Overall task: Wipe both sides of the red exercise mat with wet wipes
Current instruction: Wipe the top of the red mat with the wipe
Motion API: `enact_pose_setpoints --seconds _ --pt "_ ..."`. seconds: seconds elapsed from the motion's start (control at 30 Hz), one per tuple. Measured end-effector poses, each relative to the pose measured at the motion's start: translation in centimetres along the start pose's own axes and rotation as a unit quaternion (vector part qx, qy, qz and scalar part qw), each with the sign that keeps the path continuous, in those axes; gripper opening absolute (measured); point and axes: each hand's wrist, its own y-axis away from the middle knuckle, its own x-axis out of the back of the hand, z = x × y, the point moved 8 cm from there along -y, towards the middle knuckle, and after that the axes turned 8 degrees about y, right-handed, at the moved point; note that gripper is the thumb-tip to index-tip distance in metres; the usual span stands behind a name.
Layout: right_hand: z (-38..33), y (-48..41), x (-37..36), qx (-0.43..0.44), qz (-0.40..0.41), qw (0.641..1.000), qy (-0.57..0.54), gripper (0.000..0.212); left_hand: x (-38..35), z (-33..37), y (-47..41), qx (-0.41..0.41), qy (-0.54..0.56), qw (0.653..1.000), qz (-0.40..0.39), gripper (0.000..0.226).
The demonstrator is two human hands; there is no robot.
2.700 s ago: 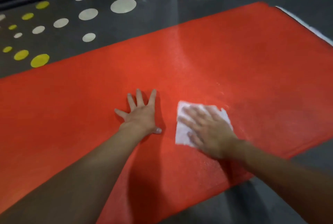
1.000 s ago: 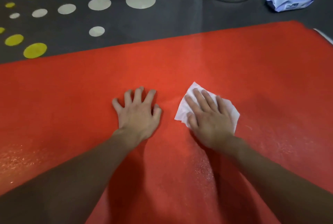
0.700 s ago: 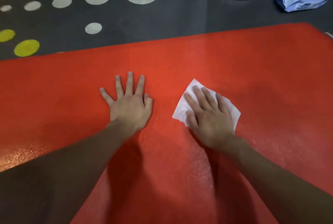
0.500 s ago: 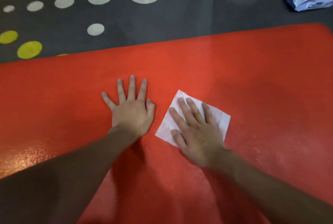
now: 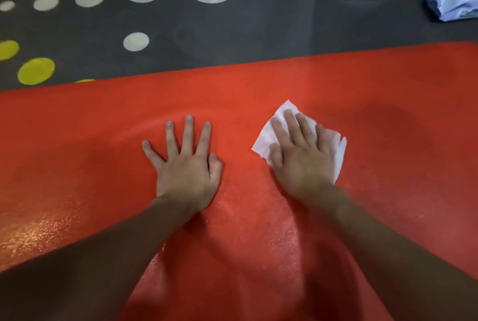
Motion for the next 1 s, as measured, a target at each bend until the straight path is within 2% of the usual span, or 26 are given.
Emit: enact_pose_setpoints --seconds 0.03,0.07,0.13,0.2,0.23,0.33,0.37,0.4,0.47,0.53,0.57,0.67,0.7,0.8,0.83,0.87,0.97,1.0 --pt "-1.1 0.3 -0.2 -0.02 0.001 1.0 0.003 0.066 0.1 0.0 0.0 0.001 0.0 1.0 0.001 0.066" --pt "-3.0 1.0 -0.2 0.003 0.006 1.0 0.002 0.067 0.1 -0.1 0.0 0.003 -0.003 1.0 0.002 0.067" --pt "-5.8 2.6 -0.3 0.124 0.004 0.992 0.009 0.064 0.1 0.0 0.1 0.003 -0.009 1.0 -0.002 0.068" --pt "-4.8 1.5 0.0 0.212 0.004 0.977 0.025 0.061 0.1 0.0 0.0 0.005 -0.007 1.0 -0.006 0.068" --pt "-3.4 -0.1 0.2 0.202 0.006 0.979 0.033 0.061 0.1 -0.1 0.0 0.006 -0.005 1.0 -0.007 0.068" --pt "-0.2 -4.0 0.3 -0.003 -0.014 1.0 0.004 0.064 0.0 0.0 -0.1 0.003 -0.005 1.0 -0.004 0.067" --pt "-1.4 -3.8 0.1 -0.022 -0.01 1.0 0.004 0.065 0.0 0.0 -0.1 0.002 -0.005 1.0 -0.002 0.067" --pt "-3.4 -3.0 0.2 0.007 0.002 1.0 0.0 0.066 0.1 0.0 0.0 0.002 -0.005 1.0 -0.002 0.067" --pt "-6.3 -1.2 0.2 0.132 0.007 0.991 0.004 0.066 0.2 0.1 0.1 -0.001 -0.007 1.0 -0.004 0.066" --pt "-5.1 -2.4 0.6 0.193 0.001 0.981 0.011 0.063 0.2 0.0 0.0 0.002 -0.009 1.0 -0.009 0.067" --pt "-3.6 -4.0 0.9 0.168 0.009 0.986 0.017 0.061 0.1 0.0 0.0 0.004 -0.008 1.0 -0.01 0.067" --pt "-0.8 -7.2 0.6 -0.017 -0.019 1.0 0.002 0.06 0.0 0.0 -0.1 0.003 -0.006 1.0 -0.005 0.067" --pt "-2.1 -6.9 0.5 -0.027 -0.018 0.999 -0.006 0.062 0.0 -0.1 0.0 0.003 -0.006 1.0 -0.004 0.067" --pt "-6.1 -4.8 0.6 0.121 0.009 0.993 -0.004 0.067 0.2 0.1 0.0 -0.001 -0.007 1.0 -0.008 0.067" --pt "-5.5 -5.5 0.6 0.155 0.006 0.988 0.007 0.066 0.2 0.1 0.0 -0.001 -0.007 1.0 -0.011 0.067" --pt "-4.1 -7.0 0.7 0.152 0.007 0.988 0.02 0.064 0.1 0.0 0.0 -0.001 -0.006 1.0 -0.011 0.067" --pt "1.0 -11.6 0.8 -0.026 -0.019 0.999 -0.001 0.059 0.1 -0.1 0.0 -0.005 -0.005 1.0 -0.007 0.067" --pt "0.5 -11.9 0.7 -0.054 -0.019 0.998 -0.011 0.06 0.1 -0.1 0.0 -0.004 -0.005 1.0 -0.005 0.067"
